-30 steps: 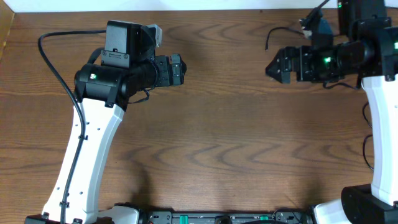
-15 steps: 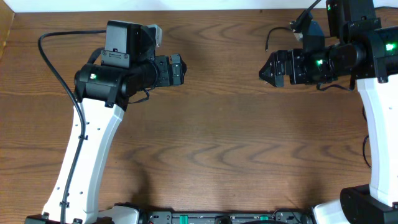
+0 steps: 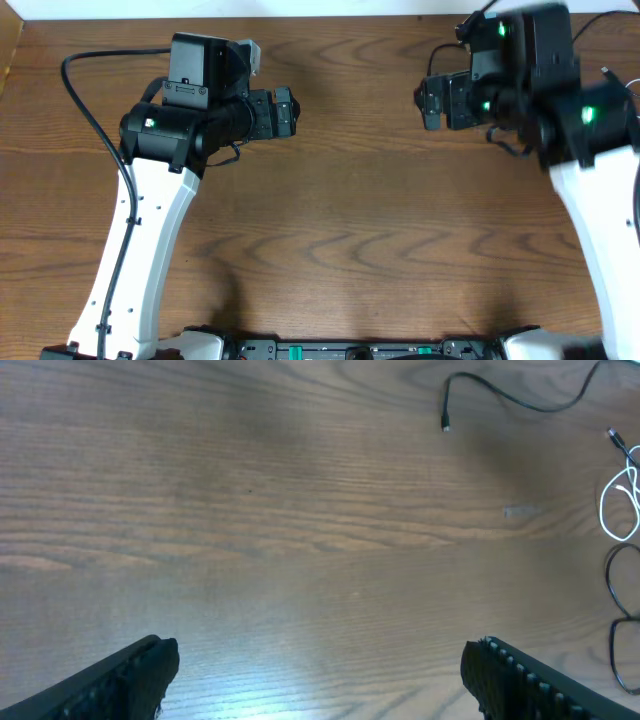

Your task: Untangle cables

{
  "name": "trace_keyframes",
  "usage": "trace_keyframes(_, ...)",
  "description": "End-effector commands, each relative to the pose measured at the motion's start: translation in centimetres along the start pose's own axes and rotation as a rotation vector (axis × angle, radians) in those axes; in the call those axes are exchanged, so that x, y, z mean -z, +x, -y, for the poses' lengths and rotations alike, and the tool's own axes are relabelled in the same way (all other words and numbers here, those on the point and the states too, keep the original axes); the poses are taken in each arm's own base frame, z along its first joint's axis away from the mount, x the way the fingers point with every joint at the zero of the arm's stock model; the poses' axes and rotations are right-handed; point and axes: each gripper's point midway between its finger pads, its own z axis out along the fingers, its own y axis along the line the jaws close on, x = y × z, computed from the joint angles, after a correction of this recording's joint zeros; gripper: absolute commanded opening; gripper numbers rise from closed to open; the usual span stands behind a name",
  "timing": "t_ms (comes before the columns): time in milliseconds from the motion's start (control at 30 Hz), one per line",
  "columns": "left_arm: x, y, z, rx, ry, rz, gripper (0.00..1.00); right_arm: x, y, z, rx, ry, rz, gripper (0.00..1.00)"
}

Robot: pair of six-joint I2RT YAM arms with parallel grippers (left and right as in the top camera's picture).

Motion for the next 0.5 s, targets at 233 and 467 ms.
trace_keyframes(233,0.1,-0.2,-0.1,-0.023,-0.011,0.007,0.96,2.5,7.1,2.7,0.124,0.057,0.365,0.99)
trace_keyframes(467,0.1,-0.2,-0.1,-0.023,-0.011,0.007,0.96,2.9,12.8,4.5,0.128,0.078,0.631,0.99)
